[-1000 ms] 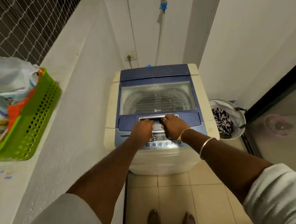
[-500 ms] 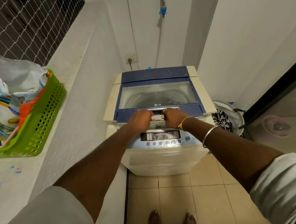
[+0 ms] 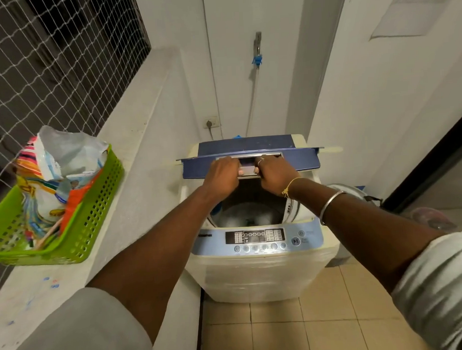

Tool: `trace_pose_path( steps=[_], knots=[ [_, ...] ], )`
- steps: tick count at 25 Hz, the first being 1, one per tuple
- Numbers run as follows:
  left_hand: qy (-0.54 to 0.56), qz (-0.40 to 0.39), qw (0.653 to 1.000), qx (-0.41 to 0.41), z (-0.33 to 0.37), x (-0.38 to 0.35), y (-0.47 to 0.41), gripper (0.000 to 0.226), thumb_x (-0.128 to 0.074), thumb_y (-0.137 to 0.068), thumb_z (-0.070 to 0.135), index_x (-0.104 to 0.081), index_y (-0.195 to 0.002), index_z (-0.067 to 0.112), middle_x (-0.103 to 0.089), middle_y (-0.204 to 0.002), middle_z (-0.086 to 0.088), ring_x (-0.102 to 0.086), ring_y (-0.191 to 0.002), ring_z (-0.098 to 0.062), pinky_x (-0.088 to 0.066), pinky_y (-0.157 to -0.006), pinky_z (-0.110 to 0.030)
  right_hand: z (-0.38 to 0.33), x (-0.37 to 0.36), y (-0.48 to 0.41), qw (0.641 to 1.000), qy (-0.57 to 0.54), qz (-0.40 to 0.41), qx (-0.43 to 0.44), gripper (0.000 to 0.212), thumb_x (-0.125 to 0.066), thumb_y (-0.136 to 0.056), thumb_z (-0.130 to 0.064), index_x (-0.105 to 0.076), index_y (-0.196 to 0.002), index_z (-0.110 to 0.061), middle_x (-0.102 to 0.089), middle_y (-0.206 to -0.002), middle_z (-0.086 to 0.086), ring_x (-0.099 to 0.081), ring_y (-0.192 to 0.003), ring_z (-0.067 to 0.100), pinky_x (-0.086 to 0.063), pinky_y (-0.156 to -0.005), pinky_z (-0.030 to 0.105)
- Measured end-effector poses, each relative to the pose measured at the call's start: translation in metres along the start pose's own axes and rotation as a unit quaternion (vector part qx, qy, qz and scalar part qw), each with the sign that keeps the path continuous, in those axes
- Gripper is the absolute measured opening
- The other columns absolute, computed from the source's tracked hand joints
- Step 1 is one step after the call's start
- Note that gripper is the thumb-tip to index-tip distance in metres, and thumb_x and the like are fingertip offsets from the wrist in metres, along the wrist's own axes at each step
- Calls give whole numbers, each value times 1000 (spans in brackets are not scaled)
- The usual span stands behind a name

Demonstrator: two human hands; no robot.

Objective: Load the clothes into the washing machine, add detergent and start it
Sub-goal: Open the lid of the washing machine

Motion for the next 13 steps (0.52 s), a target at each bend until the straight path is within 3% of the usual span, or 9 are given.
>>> trace_pose_path(
  steps=[4,6,9,13],
  knots=[
    [-6,40,999,-10,-3,13,-23,29,-67,-93,20,-62,-121,14,-65,-117,-8,-62,-104,-25,-53,-91,-37,1,14,-25,998,30,54,17,17,-66,-84,-24,-59,-98,-18,-67,-100,6,-59,-85,22,-42,-76,28],
    [-50,54,997,-17,-2,18,-35,30,-67,-92,20,-63,-121,13,-66,-120,-11,-63,-107,-27,-51,-93,-37,3,18,-41,996,59,66,15,13,-63,-84,-26,-58,-93,-19,-67,-101,6,-60,-90,26,-44,-82,33],
    [-92,68,993,-24,-3,18,-55,41,-72,-89,23,-59,-126,13,-64,-126,-10,-61,-111,-27,-48,-96,-36,7,18,-60,995,71,65,-14,21,-64,-87,-22,-60,-105,-15,-64,-109,7,-57,-99,25,-43,-95,38],
    [-99,102,989,-35,-10,20,-85,44,-75,-88,23,-59,-128,14,-65,-124,-8,-61,-111,-25,-48,-98,-35,14,22,-89,993,94,69,-18,29,-64,-89,-18,-58,-116,-13,-61,-117,7,-55,-105,24,-40,-98,37]
  ],
)
Point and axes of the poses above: each hand's wrist, its own y-axis away from the middle knuckle, its own x-axis out of the back of the hand, z = x × y, the point moved 4 cm from there along -y, towards the middle knuckle
